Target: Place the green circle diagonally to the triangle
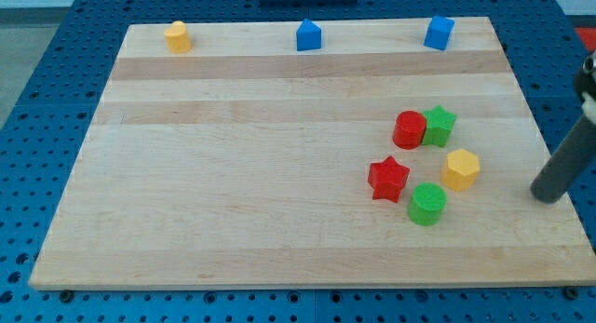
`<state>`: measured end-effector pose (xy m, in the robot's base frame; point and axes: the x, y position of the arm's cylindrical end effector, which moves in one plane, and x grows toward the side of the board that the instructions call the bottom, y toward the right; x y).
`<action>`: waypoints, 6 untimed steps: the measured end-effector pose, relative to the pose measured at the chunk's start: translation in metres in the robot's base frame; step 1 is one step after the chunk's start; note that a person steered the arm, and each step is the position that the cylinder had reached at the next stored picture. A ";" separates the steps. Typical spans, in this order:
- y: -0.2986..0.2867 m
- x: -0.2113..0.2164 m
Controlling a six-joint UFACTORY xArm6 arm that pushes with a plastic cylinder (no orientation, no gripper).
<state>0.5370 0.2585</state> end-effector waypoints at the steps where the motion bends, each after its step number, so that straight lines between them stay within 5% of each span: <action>1: -0.036 0.016; 6: -0.181 -0.011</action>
<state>0.5263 0.0778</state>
